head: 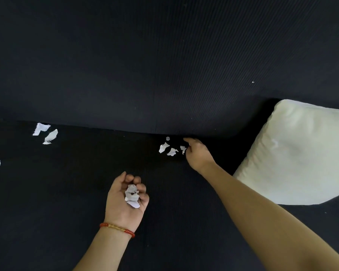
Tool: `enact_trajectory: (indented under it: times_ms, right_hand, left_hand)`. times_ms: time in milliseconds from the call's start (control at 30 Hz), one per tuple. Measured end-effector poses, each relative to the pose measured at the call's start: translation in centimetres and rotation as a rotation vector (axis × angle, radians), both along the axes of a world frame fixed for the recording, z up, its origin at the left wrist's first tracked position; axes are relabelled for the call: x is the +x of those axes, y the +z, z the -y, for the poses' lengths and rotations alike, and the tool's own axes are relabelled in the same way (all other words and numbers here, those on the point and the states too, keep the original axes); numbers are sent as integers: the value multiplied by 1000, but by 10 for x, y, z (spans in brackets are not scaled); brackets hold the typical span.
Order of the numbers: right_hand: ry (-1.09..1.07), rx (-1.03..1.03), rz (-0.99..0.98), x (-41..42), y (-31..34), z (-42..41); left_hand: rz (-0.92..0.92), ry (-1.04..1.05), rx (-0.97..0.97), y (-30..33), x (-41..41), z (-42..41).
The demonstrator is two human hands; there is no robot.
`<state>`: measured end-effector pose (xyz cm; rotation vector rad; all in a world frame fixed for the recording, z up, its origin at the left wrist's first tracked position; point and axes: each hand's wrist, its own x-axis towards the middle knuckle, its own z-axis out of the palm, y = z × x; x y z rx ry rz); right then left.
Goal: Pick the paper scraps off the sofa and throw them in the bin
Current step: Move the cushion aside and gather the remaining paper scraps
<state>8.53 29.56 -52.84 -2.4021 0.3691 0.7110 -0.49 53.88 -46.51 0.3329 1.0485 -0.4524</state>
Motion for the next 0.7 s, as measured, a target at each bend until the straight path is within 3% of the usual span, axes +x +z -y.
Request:
enact_trajectory:
  times_ms: [400,600,700]
  right_hand:
    - [110,-116,150,-14,-4,-7]
    - [-104,-44,109,-13,-6,-10]
    - [-195,16,217,-13,-3,-13]
  left_hand:
    - [45,-22,18,-1,4,5]
    - [50,-32,18,1,5,1]
    - [44,-39,13,0,4,0]
